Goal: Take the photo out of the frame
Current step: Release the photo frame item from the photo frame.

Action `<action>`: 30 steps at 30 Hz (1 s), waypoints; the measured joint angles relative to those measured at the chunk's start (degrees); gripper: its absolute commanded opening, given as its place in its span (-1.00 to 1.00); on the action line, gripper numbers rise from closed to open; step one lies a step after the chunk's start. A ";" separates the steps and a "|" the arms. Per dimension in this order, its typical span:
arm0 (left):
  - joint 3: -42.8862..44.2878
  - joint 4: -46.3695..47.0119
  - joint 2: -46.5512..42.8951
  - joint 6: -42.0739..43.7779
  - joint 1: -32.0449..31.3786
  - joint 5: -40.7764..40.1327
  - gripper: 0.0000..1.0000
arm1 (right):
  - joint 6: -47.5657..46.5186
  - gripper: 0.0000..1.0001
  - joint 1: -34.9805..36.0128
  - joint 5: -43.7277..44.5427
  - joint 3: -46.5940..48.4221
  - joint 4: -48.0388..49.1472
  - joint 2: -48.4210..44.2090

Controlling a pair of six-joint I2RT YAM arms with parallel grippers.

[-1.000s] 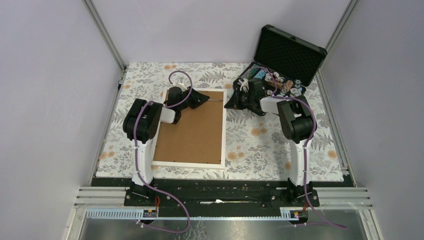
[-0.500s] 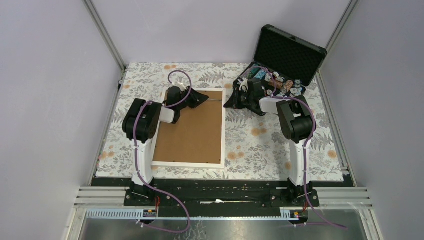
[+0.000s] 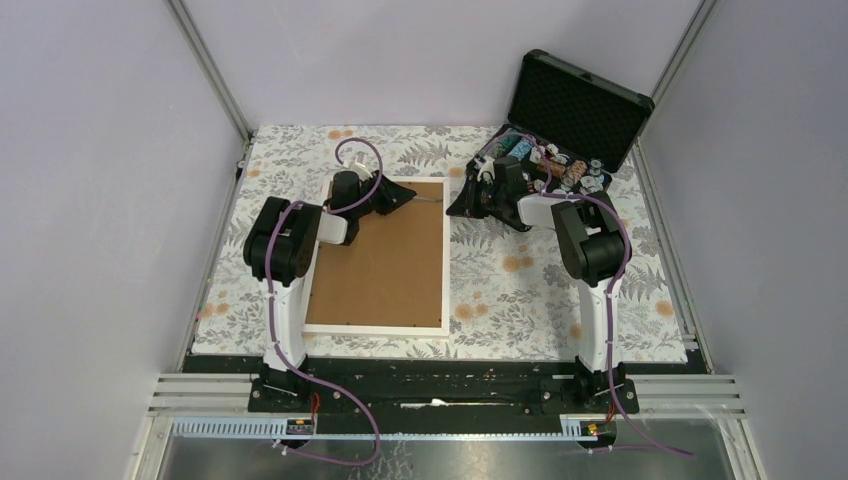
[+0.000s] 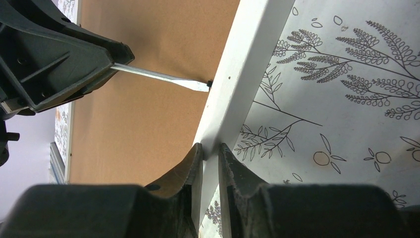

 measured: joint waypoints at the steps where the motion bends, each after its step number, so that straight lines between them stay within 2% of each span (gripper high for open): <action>1: 0.04 -0.09 0.00 0.07 -0.11 0.00 -1.00 | 0.00 -0.57 0.00 -0.02 0.00 0.00 0.00; 15: 0.74 3.65 2.10 -0.72 -0.28 -0.44 -1.00 | -0.02 -0.58 0.04 -0.07 0.00 0.04 0.07; 19: 3.23 0.76 1.68 3.39 -1.16 -2.19 -1.00 | -0.04 -0.58 0.04 -0.07 0.02 0.02 0.07; 30: 10.56 -14.23 -3.28 22.23 -7.63 -13.27 -1.00 | -0.07 -0.58 0.07 -0.04 0.02 0.02 0.07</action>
